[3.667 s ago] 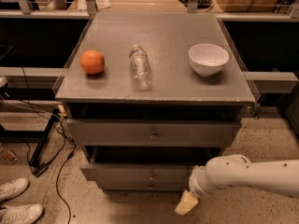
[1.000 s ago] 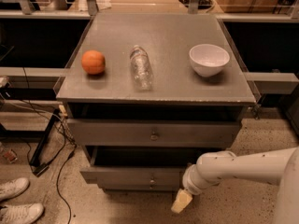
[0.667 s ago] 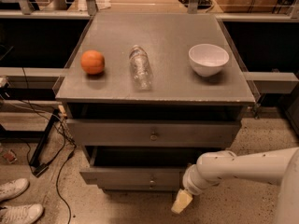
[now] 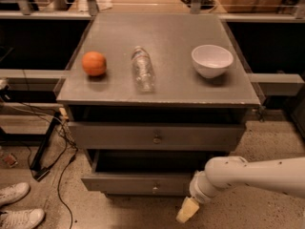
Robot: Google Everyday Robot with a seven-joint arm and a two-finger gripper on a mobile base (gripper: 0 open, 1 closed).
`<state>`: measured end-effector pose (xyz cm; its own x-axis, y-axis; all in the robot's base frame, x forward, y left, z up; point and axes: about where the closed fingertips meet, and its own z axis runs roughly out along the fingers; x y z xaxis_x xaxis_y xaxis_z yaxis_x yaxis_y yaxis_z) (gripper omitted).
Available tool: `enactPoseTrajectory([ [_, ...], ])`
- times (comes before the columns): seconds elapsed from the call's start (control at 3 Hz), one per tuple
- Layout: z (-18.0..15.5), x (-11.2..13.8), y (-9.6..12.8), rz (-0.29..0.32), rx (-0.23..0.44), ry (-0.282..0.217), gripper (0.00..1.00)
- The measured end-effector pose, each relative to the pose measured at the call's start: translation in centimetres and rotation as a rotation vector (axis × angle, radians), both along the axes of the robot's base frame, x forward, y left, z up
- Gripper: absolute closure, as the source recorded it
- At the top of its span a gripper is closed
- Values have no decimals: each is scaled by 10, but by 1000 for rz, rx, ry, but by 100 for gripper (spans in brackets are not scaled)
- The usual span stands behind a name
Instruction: Open middle drawer
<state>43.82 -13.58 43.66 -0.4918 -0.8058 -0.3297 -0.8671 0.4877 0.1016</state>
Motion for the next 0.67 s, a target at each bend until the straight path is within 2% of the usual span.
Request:
enactPoseTrajectory([
  [0.33, 4, -12, -6, -13, -2, 16, 0],
  [0.67, 4, -11, -5, -12, 0, 13, 0],
])
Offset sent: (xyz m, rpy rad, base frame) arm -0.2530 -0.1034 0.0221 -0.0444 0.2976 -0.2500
